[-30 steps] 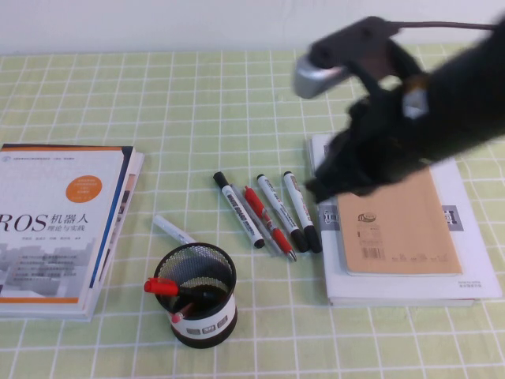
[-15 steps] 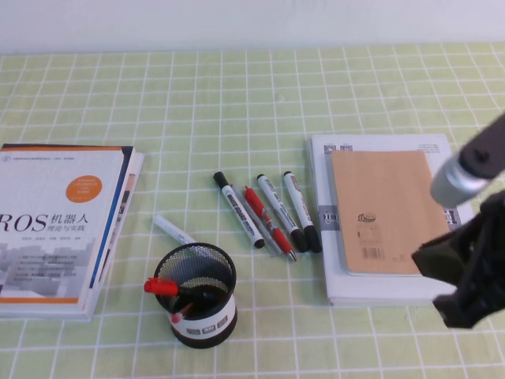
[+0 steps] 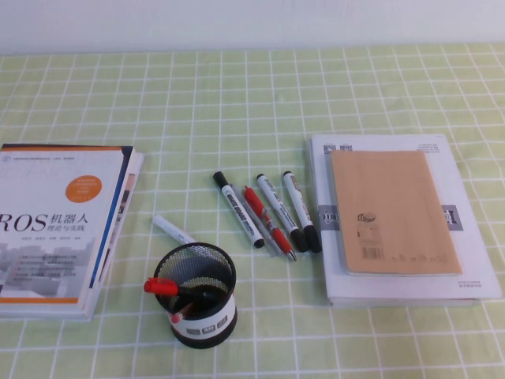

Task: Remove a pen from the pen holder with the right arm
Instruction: 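Take a marker out of the pen holder and lay it on the table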

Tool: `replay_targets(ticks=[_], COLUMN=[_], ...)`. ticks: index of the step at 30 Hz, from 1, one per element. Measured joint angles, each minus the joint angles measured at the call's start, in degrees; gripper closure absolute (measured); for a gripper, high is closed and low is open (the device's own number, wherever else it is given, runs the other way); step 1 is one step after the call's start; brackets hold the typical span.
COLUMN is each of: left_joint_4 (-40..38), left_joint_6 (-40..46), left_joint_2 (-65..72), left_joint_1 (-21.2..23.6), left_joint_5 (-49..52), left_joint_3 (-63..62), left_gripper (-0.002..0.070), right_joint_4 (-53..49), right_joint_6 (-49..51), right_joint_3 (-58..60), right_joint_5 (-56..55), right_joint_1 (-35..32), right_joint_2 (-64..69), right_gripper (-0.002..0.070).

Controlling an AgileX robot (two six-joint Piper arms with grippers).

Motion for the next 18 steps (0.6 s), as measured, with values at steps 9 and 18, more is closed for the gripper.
replay_targets(ticks=[9,18], left_joint_4=[0.00,0.00], left_joint_6=[0.00,0.00], left_joint_2=[0.00,0.00], left_joint_1=[0.00,0.00], left_joint_5=[0.00,0.00], left_joint_3=[0.00,0.00], left_gripper=[0.0681,0.0681], right_joint_4=[1.70,2.55], right_joint_6=[0.00,0.00], right_joint_3=[20.66,23.33], right_joint_5=[-13.36,-5.60], right_joint_1=[-13.44,-15.14], right_joint_2=[-21.80,-37.97], right_gripper=[0.0689,0.0688])
